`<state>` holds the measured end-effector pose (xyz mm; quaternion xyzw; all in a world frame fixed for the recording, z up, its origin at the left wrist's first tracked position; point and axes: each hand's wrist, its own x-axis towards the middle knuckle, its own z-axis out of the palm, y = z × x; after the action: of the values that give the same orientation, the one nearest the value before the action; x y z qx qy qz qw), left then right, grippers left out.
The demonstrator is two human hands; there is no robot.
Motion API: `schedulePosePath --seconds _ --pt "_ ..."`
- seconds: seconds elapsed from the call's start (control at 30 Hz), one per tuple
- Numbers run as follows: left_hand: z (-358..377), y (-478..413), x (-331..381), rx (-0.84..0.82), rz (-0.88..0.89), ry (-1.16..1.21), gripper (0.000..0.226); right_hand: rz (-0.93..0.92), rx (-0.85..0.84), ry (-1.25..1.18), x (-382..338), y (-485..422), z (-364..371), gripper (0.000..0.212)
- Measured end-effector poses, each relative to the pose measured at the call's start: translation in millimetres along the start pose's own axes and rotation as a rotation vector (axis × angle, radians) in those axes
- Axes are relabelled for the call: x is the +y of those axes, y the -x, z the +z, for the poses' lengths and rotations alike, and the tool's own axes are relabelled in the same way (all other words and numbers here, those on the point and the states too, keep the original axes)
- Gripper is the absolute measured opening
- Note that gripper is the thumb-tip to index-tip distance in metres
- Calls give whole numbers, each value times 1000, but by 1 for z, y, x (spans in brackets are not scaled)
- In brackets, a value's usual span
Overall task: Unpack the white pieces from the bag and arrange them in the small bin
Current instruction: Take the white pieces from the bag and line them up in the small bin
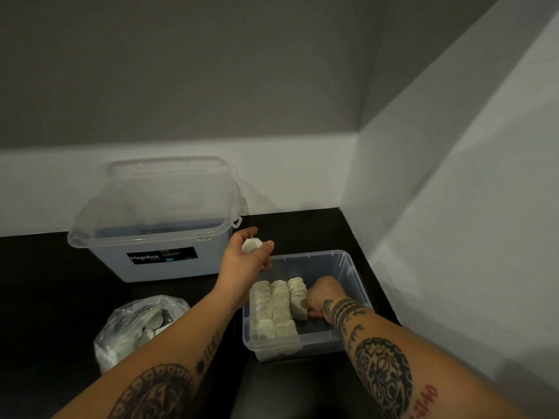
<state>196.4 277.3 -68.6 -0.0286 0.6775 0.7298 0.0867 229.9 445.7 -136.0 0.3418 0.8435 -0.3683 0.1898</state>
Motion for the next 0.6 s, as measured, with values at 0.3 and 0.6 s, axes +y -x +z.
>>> schedulePosePath --seconds 0.3,0.6 --pt "4 -3 1 0 -66 74 50 -105 15 227 -1 6 -7 30" --pt "9 -1 13 -123 -264 409 63 -165 76 -8 -12 21 -28 15"
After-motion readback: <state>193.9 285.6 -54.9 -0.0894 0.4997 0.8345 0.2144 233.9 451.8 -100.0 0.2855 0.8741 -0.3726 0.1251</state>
